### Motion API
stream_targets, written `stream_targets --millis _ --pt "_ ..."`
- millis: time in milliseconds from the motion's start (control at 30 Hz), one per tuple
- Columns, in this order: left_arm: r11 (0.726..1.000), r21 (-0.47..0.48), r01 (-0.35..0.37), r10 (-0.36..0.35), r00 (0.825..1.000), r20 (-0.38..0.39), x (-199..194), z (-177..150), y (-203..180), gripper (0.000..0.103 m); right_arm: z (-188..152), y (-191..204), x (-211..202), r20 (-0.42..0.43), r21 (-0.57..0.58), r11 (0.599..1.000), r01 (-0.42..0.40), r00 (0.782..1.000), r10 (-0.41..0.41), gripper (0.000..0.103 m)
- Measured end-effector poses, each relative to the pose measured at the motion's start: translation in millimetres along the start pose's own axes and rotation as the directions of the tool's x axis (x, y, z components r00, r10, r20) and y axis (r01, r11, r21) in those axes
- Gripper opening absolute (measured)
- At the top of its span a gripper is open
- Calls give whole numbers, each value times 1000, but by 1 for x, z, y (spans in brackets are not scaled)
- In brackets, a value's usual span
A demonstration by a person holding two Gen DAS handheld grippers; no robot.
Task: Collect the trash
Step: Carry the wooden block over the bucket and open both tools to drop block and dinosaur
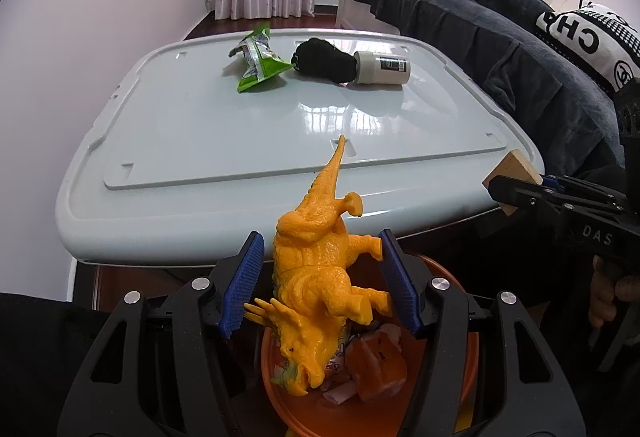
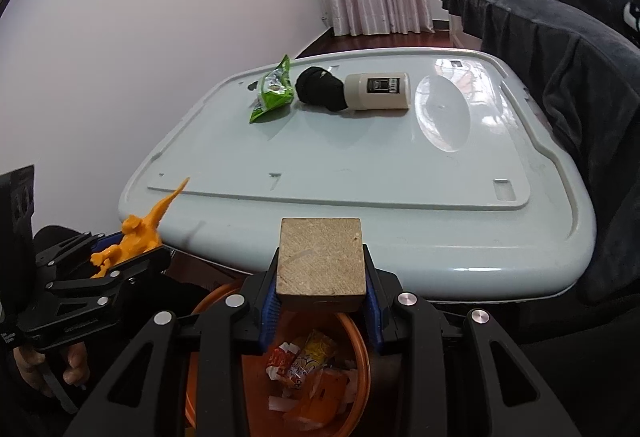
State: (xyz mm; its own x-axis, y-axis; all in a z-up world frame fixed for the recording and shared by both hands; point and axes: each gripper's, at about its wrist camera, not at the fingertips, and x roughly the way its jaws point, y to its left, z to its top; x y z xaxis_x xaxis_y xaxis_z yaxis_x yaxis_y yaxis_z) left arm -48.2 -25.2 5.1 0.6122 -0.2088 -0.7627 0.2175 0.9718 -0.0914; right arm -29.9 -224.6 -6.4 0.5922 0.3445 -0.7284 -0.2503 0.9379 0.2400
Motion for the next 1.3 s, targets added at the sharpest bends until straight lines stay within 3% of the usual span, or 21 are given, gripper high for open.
stream_targets --millis 400,867,1300 --pt "1000 -10 -26 26 999 34 -31 -15 14 58 3 -5 -11 -22 38 999 25 999 -24 34" --pt "1000 -10 -9 9 1000 -28 -30 -30 19 58 -8 7 -8 -96 19 1000 18 995 -16 34" --pt "999 39 -3 5 998 -57 -31 -34 3 58 -19 18 -15 -108 2 1000 -20 994 21 34"
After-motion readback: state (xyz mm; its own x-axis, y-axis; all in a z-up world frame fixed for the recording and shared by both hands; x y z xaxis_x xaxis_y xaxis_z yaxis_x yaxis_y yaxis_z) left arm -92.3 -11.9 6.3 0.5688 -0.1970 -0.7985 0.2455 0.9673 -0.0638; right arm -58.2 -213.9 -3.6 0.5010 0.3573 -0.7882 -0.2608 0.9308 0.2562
